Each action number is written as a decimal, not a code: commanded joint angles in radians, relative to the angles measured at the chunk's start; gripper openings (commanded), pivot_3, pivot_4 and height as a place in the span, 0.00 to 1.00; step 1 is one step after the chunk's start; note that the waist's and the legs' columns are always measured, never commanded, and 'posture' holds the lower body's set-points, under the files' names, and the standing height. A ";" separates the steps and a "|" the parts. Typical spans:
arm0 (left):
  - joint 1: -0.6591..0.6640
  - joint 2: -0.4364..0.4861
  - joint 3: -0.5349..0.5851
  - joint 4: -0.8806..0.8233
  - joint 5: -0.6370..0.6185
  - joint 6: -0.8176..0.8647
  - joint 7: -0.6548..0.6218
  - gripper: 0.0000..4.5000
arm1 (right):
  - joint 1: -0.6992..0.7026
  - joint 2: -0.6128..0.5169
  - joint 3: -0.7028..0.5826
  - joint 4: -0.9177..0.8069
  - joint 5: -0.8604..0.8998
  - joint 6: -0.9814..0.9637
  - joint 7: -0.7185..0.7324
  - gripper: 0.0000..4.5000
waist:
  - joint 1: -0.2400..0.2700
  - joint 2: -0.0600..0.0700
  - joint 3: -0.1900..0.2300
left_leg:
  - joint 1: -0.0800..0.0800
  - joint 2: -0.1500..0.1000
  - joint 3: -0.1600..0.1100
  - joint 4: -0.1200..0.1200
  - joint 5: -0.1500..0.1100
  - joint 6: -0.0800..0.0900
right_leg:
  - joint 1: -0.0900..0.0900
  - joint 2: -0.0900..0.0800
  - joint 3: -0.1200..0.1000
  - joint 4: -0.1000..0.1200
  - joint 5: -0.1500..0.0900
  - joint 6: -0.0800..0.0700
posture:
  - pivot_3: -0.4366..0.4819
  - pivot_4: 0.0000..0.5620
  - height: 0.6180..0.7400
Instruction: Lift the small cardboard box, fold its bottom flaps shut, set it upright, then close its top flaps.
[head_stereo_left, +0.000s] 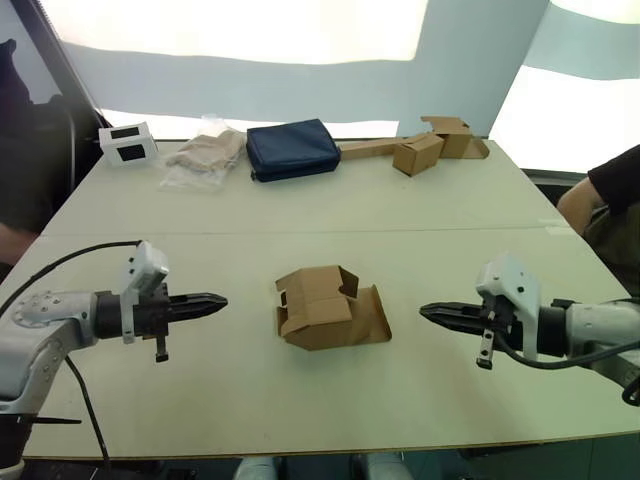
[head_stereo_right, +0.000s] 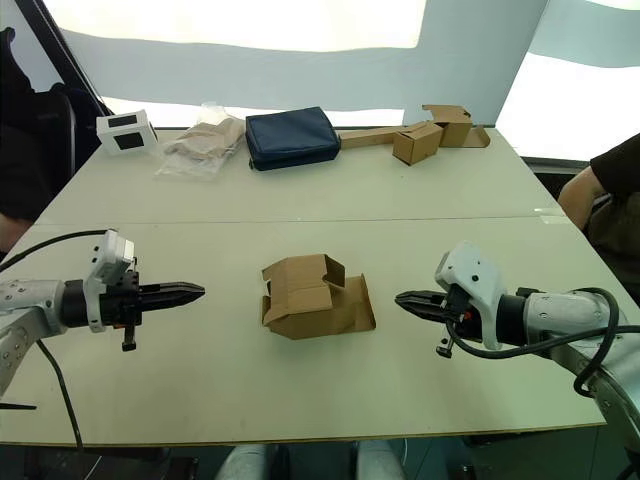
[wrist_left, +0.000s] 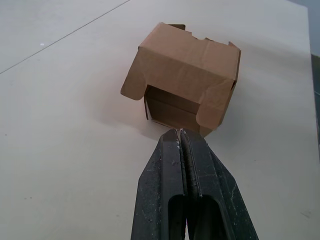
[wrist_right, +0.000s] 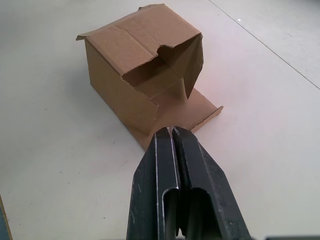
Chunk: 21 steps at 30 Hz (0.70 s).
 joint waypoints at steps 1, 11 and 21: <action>-0.021 0.022 0.020 -0.030 -0.006 0.002 -0.003 0.01 | -0.021 0.004 0.001 -0.006 -0.007 -0.015 -0.005 0.00 | 0.000 0.000 0.000 | 0.000 0.000 0.000 0.000 0.000 0.000 | 0.000 0.000 0.000 0.000 0.000 0.000 | 0.48 0.27 1.00; -0.078 0.017 0.005 -0.051 -0.032 0.064 0.029 0.01 | -0.005 0.010 -0.010 -0.020 0.007 -0.009 -0.016 0.00 | 0.000 0.000 0.000 | 0.000 -0.001 0.000 0.000 0.000 0.000 | 0.000 0.000 0.000 0.000 0.000 0.000 | 0.48 0.27 1.00; -0.121 0.008 -0.027 -0.065 -0.045 0.107 0.034 0.01 | -0.012 0.011 -0.005 -0.024 0.013 -0.008 -0.027 0.00 | 0.000 0.000 0.000 | 0.000 -0.001 0.000 0.000 0.000 0.000 | 0.000 0.001 0.000 0.000 0.000 0.000 | 0.48 0.27 1.00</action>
